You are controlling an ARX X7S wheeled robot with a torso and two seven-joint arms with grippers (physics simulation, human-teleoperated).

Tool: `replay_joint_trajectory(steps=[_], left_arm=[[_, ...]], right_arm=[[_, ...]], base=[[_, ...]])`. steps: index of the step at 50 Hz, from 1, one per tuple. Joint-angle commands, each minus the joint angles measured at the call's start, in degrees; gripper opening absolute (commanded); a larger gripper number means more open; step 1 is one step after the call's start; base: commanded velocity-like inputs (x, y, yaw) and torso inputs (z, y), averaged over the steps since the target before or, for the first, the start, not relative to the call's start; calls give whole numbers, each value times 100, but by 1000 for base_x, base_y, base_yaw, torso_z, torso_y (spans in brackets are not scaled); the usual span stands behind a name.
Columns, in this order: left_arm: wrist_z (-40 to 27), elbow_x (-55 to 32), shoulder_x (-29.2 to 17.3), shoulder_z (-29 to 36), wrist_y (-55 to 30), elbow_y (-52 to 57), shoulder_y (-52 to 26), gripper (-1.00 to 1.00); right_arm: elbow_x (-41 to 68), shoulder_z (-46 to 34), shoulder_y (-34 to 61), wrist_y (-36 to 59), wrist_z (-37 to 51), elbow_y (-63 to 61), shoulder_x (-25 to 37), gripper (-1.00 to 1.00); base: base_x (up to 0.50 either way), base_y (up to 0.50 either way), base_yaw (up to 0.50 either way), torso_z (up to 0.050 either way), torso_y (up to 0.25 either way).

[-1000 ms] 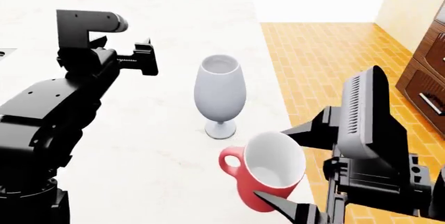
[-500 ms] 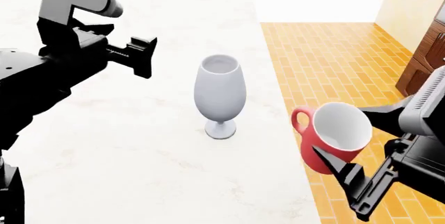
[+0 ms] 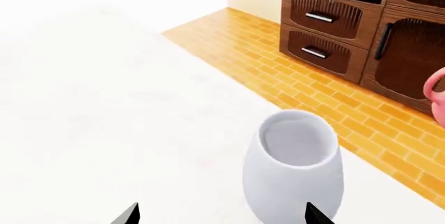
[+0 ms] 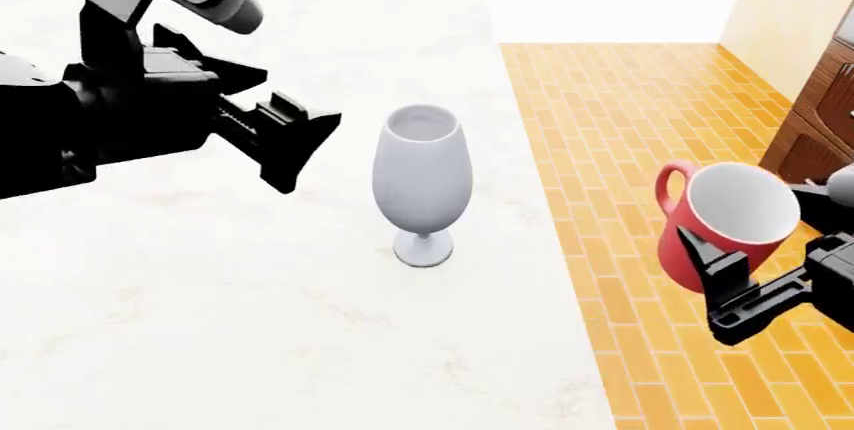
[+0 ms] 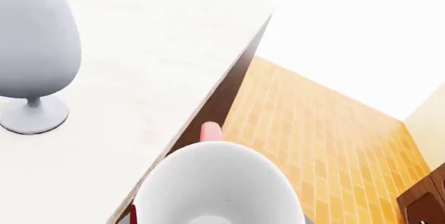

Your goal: Pick the mug and wine glass and place them in the sink. Then turn on the water.

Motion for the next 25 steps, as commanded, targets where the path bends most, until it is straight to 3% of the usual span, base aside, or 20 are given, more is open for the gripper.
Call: replay_joint_trajectory(steps=[1,12,25], left_arm=[[-768,-1466,-120,450,-157,-281,-519,100],[-1665,-2586,135,942,-79,-648,-816,100],[-1517,-2379,359,1338,249,-815,-894,100]], right_arm=[[-191,98,41,150,379,85,4,-100],[-398,-222,63,252,712,186,65,-100],[-301,-147,-93,96,634,180,23,-100]], base=[[0,0,0,0,0],[0,0,0,0,0],[0,0,0,0,1]])
